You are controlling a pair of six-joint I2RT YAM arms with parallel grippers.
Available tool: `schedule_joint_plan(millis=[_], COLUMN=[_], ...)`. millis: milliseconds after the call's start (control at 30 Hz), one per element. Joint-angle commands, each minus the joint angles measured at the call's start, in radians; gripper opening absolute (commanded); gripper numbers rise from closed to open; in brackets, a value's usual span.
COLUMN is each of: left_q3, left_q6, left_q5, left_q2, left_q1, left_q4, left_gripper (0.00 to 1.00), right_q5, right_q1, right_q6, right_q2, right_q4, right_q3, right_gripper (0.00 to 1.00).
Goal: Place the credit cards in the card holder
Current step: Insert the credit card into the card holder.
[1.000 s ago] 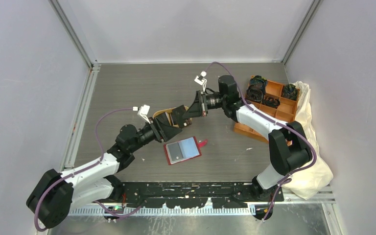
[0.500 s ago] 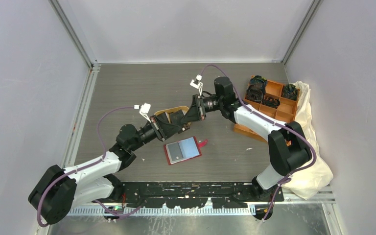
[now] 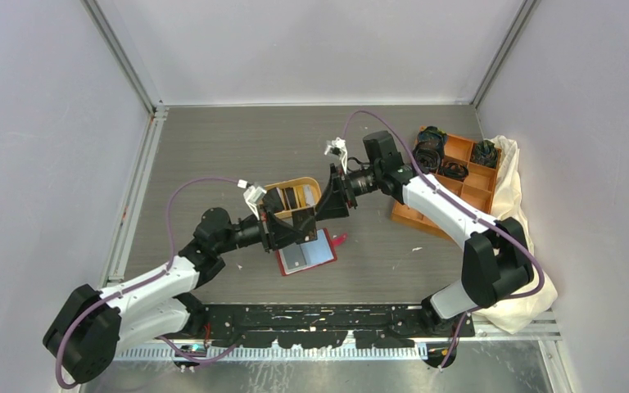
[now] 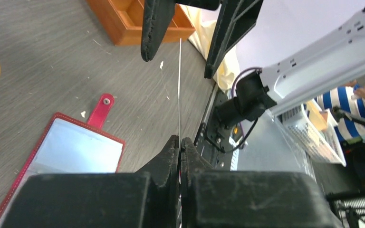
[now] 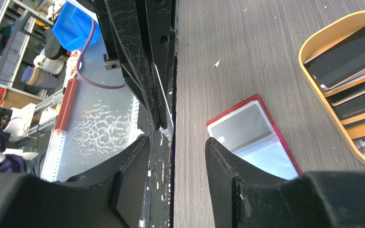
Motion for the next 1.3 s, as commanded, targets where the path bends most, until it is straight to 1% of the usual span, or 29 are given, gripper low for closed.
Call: schedule_joint_plan(millis=[0,133,333,600,667,733,767,800,833,900,967,1033,1167,1267], left_q3=[0.032,0.041,0.047,0.04,0.039,0.037,0.038,0.039,0.042,0.043,0.036,0.02,-0.038,-0.083], left_q6=[0.069,0.069,0.071,0.071,0.071,0.069,0.064,0.055,0.042,0.016,0.001,-0.009,-0.052,-0.098], left_q5=[0.117,0.139,0.146,0.14,0.139,0.133,0.125,0.111,0.081,0.019,-0.054,-0.144,-0.298,-0.367], left_q2=[0.027,0.063,0.086,0.072,0.07,0.066,0.063,0.057,0.047,0.019,-0.031,-0.099,-0.259,-0.353], left_q1=[-0.003,-0.006,-0.012,-0.013,-0.014,-0.013,-0.014,-0.014,-0.014,-0.013,-0.014,-0.014,-0.013,-0.013], left_q4=[0.033,0.05,0.059,0.06,0.059,0.056,0.046,0.028,0.003,-0.073,-0.179,-0.312,-0.473,-0.53], left_gripper=[0.0,0.0,0.0,0.0,0.0,0.0,0.0,0.01,0.05,0.18,0.32,0.41,0.51,0.56], right_q5=[-0.044,-0.047,-0.062,-0.068,-0.071,-0.073,-0.068,-0.057,-0.043,-0.009,0.032,0.083,0.173,0.199], right_q1=[0.003,0.015,0.039,0.069,0.071,0.071,0.071,0.07,0.071,0.069,0.061,0.042,0.004,0.002], right_q6=[-0.076,-0.079,-0.083,-0.091,-0.1,-0.108,-0.114,-0.116,-0.116,-0.112,-0.089,-0.041,0.079,0.155], right_q2=[-0.023,-0.017,-0.003,0.019,0.018,0.018,0.017,0.015,0.011,0.002,-0.008,-0.009,0.013,0.059], right_q4=[-0.013,-0.013,-0.014,-0.035,-0.046,-0.066,-0.079,-0.09,-0.097,-0.104,-0.096,-0.067,0.045,0.111], right_q3=[-0.01,-0.014,-0.015,-0.009,-0.004,0.004,0.011,0.016,0.017,0.011,-0.004,-0.023,-0.081,-0.107], right_gripper=[0.53,0.51,0.37,0.27,0.19,0.04,0.01,0.01,0.01,0.01,0.01,0.01,0.01,0.01])
